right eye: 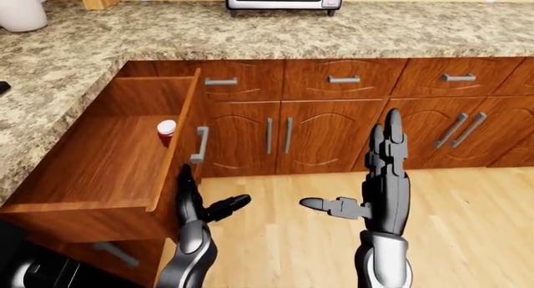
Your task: Close the right drawer.
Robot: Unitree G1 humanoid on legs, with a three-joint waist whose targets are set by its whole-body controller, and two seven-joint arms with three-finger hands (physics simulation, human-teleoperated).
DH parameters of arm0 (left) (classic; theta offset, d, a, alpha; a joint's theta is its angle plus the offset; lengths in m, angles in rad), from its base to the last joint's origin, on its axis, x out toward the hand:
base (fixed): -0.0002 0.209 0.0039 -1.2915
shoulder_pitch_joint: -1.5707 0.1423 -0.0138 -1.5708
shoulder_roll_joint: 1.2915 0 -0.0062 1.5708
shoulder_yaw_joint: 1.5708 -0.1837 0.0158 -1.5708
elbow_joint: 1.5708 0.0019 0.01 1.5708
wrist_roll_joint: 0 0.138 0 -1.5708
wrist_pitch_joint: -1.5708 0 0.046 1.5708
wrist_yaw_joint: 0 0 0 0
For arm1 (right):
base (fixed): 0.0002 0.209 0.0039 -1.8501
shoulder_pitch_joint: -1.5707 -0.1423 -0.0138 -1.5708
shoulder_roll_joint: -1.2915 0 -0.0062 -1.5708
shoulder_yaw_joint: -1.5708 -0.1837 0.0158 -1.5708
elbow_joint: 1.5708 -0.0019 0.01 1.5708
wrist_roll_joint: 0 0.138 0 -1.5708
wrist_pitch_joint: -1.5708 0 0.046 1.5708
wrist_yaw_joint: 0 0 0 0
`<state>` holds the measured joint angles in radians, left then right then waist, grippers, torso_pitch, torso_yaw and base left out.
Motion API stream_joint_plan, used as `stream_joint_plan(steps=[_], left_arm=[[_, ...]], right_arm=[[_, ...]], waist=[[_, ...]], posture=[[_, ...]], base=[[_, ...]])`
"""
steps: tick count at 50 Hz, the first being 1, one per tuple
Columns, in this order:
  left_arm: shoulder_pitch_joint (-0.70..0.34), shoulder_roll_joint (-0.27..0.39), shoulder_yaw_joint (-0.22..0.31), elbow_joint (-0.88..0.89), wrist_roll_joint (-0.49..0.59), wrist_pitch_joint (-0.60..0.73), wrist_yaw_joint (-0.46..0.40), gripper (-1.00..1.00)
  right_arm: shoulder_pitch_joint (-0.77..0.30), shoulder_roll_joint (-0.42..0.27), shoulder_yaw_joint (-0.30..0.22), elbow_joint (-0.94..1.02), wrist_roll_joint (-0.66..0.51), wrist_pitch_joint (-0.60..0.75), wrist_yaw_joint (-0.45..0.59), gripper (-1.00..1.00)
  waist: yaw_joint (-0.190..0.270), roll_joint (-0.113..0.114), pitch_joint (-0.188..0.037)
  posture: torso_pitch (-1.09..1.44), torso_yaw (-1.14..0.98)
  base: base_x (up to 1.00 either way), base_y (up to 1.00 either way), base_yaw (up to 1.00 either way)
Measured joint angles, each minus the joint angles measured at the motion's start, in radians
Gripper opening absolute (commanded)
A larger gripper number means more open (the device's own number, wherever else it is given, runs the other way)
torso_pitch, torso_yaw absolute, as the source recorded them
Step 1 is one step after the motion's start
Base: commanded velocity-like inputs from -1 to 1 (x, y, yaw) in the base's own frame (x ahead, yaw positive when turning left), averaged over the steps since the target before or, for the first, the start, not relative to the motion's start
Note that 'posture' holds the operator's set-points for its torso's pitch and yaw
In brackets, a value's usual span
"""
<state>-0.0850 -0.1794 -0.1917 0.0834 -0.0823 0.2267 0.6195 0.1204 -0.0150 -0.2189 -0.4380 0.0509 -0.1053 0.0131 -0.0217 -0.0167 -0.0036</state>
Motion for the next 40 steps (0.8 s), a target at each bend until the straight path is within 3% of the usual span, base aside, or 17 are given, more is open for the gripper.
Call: stream_joint_plan(steps=[19, 30, 40], left_arm=[[-0.039, 0.026, 0.072, 0.007, -0.054, 0.017, 0.032, 1.0], [-0.094, 0.055, 0.141, 0.039, -0.103, 0.032, 0.057, 1.0], [-0.107, 0.064, 0.155, 0.048, -0.111, 0.027, 0.088, 1.0]], right_arm=[[-0.001, -0.002, -0.002, 0.007, 0.003, 0.0, 0.0, 1.0], [-0.004, -0.003, 0.003, 0.013, 0.002, 0.001, 0.001, 1.0], [-0.006, -0.002, 0.012, 0.018, 0.0, -0.001, 0.002, 1.0]], waist=[[-0.002, 0.002, 0.004], [-0.003, 0.004, 0.005], [0.0, 0.005, 0.002]], posture=[[0.0, 0.0], [0.0, 0.0], [0.0, 0.0]], base=[[0.0, 0.0, 0.0], [0.0, 0.0, 0.0], [0.0, 0.0, 0.0]])
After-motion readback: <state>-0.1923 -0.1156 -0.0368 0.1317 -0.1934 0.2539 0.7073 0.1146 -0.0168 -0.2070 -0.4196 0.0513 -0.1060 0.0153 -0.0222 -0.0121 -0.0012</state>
